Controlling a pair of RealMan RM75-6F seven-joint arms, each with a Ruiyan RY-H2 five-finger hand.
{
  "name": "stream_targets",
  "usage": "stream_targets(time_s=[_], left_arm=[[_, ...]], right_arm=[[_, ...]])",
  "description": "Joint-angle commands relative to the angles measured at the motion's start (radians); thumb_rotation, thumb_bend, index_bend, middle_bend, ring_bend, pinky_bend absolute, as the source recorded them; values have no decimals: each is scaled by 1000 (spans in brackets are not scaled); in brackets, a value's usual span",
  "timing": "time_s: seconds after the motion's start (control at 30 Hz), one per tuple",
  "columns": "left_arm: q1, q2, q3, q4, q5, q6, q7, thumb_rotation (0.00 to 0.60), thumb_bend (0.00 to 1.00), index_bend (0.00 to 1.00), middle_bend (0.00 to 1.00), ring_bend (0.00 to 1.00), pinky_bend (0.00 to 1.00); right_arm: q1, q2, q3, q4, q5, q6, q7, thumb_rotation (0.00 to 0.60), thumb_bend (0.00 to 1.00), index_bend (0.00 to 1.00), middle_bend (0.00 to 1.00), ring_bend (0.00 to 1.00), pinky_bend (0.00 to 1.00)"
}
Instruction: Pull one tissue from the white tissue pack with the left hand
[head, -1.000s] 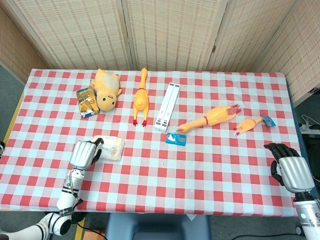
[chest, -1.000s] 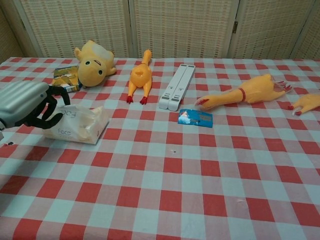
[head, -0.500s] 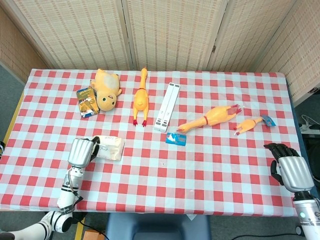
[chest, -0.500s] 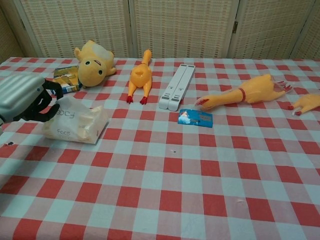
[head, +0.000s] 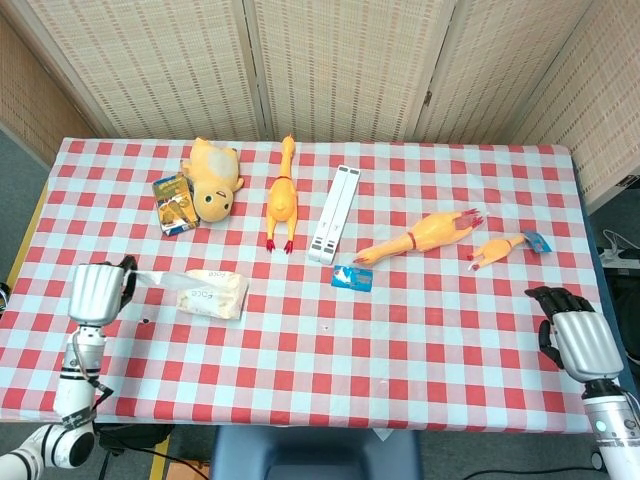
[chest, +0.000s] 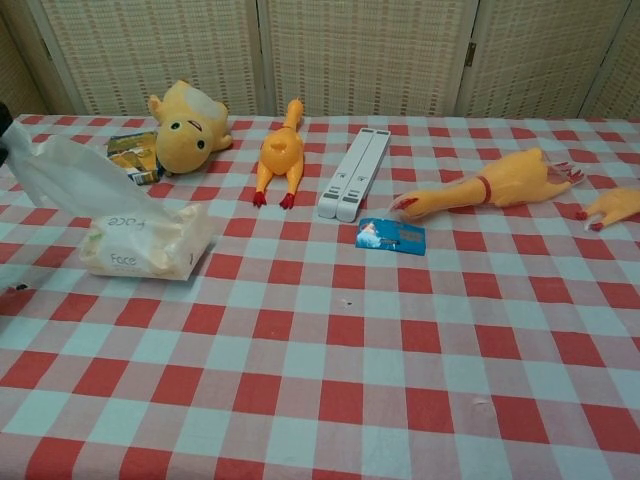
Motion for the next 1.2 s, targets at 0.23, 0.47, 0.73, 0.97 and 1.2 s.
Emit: stream_targets(time_s=[0.23, 0.47, 0.73, 0.97, 1.2], left_arm=[[106, -12, 25, 96, -78, 63, 48, 600, 551, 671, 900, 785, 858], [135, -34, 48, 143, -80, 54, -9, 600, 550, 671, 899, 785, 857], [150, -27, 72, 125, -49, 51, -87, 600, 515, 550, 797, 780, 856], [160, 5, 93, 79, -27, 33, -131, 600, 467, 383, 630, 712, 846], [175, 31, 110, 37, -11, 29, -153, 600, 459, 350, 603, 686, 836]], right_arm=[[10, -4, -1, -9, 21, -22, -30, 600, 752, 229, 222, 165, 275], [16, -8, 1, -11, 37, -33, -48, 600, 751, 229, 222, 165, 276], [17, -5, 2, -14, 41, -33, -43, 600, 752, 229, 222, 164, 278], [21, -10, 7, -13, 56, -35, -53, 600, 752, 229, 222, 164, 278], [23, -9, 2, -15, 55, -41, -56, 600, 752, 225, 222, 164, 280]])
